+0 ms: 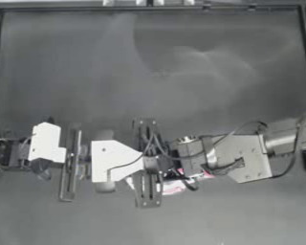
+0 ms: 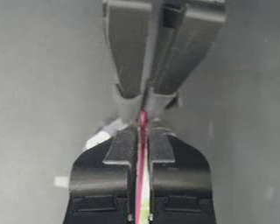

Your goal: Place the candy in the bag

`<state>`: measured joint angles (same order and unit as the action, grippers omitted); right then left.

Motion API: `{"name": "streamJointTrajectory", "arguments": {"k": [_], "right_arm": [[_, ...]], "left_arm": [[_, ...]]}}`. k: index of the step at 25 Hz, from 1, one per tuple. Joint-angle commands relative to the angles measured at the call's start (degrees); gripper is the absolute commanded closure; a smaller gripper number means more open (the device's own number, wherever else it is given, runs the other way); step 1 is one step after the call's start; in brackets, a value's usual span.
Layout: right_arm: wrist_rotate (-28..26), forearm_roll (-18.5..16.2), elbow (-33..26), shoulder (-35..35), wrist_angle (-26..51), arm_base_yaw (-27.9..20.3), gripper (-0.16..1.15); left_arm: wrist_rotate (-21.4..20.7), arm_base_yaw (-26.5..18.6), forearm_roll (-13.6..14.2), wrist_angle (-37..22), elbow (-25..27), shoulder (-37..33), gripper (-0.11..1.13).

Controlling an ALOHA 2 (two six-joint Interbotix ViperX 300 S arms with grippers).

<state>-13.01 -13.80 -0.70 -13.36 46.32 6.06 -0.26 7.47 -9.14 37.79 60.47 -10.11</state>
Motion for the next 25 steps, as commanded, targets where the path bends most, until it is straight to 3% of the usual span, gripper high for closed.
{"name": "streamJointTrajectory", "arguments": {"k": [1,5,13,25], "right_arm": [[-0.1,-0.1,-0.6,2.6,-0.4,0.1,0.72],[-0.1,0.1,-0.6,2.6,-0.4,0.1,0.72],[-0.1,0.2,-0.5,2.6,-0.7,0.1,0.72],[-0.1,0.1,0.0,2.5,-0.7,0.1,0.77]], "left_arm": [[-0.2,0.0,0.1,0.5,-1.1,-1.0,0.58],[-0.3,0.0,0.2,1.3,-1.1,-1.0,0.63],[-0.5,0.2,1.4,2.3,-1.1,-0.9,0.92],[-0.5,0.2,2.5,2.3,-1.1,-1.1,0.93]]}}
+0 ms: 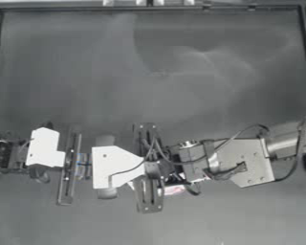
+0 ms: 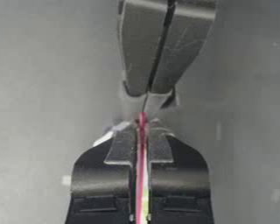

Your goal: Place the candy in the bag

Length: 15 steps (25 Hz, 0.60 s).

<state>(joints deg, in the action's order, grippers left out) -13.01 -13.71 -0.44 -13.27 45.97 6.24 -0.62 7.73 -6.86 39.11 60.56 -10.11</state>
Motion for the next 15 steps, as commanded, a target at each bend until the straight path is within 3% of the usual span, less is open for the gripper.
{"name": "streamJointTrajectory", "arguments": {"k": [1,10,15], "right_arm": [[-0.1,0.0,-0.3,2.5,-0.4,-0.1,0.77],[0.0,-0.1,0.3,2.6,-0.1,-0.1,0.94],[-0.1,0.1,1.1,3.1,0.1,-0.1,0.95]], "left_arm": [[-0.2,0.0,0.2,1.0,-1.1,-1.1,0.93],[-0.2,0.0,0.2,1.1,-1.1,-1.2,0.93],[-0.2,0.0,0.2,1.1,-1.1,-1.2,0.93]]}}
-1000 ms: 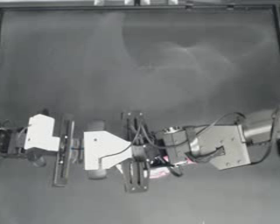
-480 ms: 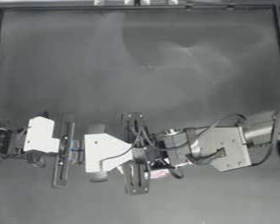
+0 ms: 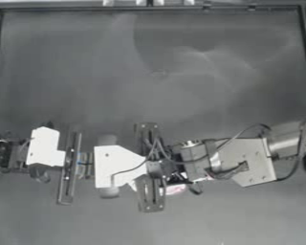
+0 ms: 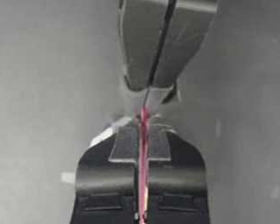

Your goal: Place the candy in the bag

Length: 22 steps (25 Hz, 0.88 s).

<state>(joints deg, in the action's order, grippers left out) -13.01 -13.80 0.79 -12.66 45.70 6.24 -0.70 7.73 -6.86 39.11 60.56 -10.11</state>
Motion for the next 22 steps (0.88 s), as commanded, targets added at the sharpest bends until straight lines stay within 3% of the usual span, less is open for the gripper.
{"name": "streamJointTrajectory", "arguments": {"k": [1,22], "right_arm": [[-0.1,0.2,0.3,2.6,0.4,-0.1,0.95],[-1.9,1.3,4.6,4.7,0.0,0.1,0.95]], "left_arm": [[-0.1,0.0,0.3,1.0,-1.1,-1.1,0.93],[-1.5,0.0,0.1,1.1,-1.1,-1.2,0.93]]}}
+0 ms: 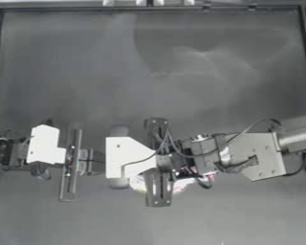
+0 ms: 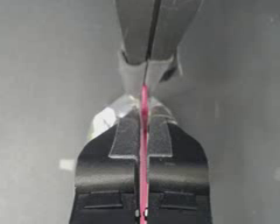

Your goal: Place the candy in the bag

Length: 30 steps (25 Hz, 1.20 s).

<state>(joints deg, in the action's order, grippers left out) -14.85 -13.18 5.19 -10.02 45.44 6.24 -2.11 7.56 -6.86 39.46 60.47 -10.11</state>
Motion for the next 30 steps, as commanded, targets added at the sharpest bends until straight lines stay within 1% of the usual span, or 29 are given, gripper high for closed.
{"name": "streamJointTrajectory", "arguments": {"k": [1,5,15,30], "right_arm": [[-0.1,1.0,0.4,2.2,0.3,0.1,0.95],[-0.7,1.8,2.0,3.2,0.2,0.1,0.95],[-3.7,1.1,6.1,5.8,-0.4,0.6,0.95],[-8.3,1.1,12.7,10.2,-1.0,1.4,0.95]], "left_arm": [[-0.1,0.2,0.1,0.6,-1.0,-1.1,0.93],[-0.1,0.2,0.1,0.7,-1.0,-1.2,0.93],[-0.1,0.2,-0.2,0.6,-1.1,-1.1,0.93],[0.0,0.2,-0.4,0.7,-1.0,-0.8,0.93]]}}
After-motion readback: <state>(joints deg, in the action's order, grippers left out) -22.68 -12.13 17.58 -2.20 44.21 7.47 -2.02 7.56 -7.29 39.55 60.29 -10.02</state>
